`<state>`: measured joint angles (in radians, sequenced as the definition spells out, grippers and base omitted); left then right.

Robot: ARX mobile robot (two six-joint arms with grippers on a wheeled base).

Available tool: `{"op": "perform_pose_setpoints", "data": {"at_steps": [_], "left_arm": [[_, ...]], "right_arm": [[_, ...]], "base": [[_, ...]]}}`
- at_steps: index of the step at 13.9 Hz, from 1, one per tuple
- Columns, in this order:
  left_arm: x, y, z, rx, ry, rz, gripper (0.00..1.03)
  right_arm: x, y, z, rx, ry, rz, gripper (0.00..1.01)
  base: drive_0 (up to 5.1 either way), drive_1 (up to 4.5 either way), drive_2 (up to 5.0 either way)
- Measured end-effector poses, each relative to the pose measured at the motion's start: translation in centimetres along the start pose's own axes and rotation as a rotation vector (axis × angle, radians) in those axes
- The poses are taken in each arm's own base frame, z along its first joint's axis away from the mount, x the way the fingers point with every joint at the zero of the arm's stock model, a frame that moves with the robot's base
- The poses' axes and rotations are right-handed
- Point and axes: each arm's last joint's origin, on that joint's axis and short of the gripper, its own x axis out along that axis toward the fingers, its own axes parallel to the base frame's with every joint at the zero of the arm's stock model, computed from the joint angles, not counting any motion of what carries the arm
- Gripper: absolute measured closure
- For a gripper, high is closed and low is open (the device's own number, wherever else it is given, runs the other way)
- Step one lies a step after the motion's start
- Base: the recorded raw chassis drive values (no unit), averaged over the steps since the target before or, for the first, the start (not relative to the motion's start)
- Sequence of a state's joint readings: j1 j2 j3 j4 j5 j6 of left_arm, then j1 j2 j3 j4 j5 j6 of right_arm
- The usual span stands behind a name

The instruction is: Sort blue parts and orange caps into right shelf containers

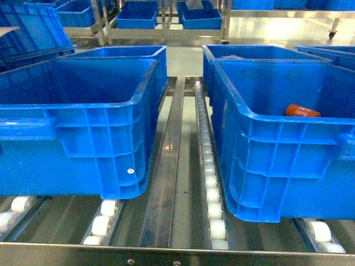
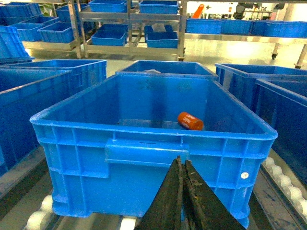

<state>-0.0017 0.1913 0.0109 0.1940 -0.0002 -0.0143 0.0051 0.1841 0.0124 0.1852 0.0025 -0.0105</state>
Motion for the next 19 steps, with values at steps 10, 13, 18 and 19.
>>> {"op": "perform_pose_setpoints", "data": {"at_steps": [10,13,18,19], "left_arm": [[-1.2,0.0,-0.2,0.0,0.002,0.0,1.01],[-1.2,0.0,-0.4,0.001,0.017,0.0,0.35],[-1.2,0.0,-0.4,0.003,0.017,0.0,0.05],[-1.2,0.0,-0.4,0.003,0.017,0.0,0.05]], "right_arm": [[-1.2,0.0,0.0,0.0,-0.013,0.002,0.99],[-1.2,0.0,-0.3,0.0,0.011,0.003,0.31],[-1.2,0.0,-0.3,0.003,0.011,0.003,0.03],[-1.2,0.0,-0.3,0.003,0.011,0.003,0.03]], "base": [[0.0,0.0,0.0],[0.0,0.0,0.0],[0.0,0.0,0.0],[0.0,0.0,0.0]]}}
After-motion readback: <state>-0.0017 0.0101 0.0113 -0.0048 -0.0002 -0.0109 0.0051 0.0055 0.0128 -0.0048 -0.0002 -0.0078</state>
